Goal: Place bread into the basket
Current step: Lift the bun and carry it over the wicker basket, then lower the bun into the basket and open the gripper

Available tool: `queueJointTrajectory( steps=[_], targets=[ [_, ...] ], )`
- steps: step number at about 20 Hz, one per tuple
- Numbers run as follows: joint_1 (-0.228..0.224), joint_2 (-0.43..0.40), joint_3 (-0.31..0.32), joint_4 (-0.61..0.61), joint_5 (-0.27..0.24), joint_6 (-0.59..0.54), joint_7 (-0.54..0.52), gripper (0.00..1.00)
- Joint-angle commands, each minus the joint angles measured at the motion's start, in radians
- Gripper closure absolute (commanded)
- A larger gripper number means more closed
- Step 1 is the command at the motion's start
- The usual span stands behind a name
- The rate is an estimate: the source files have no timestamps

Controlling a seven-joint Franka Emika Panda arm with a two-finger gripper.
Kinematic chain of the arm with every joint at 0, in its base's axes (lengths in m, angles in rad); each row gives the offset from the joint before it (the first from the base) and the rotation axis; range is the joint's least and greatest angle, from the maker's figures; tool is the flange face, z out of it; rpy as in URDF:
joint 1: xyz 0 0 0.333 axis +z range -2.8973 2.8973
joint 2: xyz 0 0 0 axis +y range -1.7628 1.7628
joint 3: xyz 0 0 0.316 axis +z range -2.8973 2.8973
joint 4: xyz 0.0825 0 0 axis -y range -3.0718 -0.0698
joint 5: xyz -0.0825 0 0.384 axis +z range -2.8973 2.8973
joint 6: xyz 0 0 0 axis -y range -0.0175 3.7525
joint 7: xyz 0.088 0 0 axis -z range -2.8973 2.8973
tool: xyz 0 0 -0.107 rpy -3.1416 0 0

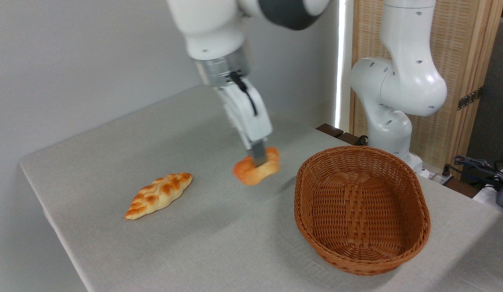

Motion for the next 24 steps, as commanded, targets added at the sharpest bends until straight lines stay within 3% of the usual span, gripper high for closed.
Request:
queueJointTrajectory(
  steps=[1, 6, 8, 13, 16, 17, 19, 21, 24],
  targets=[
    [-0.009, -0.114, 0.074, -0.131, -0.007, -0.029, 0.193, 0.97],
    [-0.025, -0.22, 0.093, -0.254, 0.0, -0.03, 0.244, 0.91],
    [-0.03, -0.243, 0.093, -0.289, 0.052, -0.035, 0.254, 0.88],
    [-0.03, -0.243, 0.113, -0.348, 0.108, -0.059, 0.302, 0.82],
    [-0.032, -0.243, 0.16, -0.357, 0.108, -0.082, 0.382, 0.56],
    [-0.032, -0.243, 0.163, -0.362, 0.108, -0.085, 0.388, 0.38],
    [-0.032, -0.242, 0.163, -0.375, 0.108, -0.085, 0.388, 0.23],
    [-0.032, -0.24, 0.163, -0.389, 0.106, -0.084, 0.388, 0.02],
    [-0.05, -0.236, 0.163, -0.417, 0.097, -0.084, 0.386, 0.0]
  ],
)
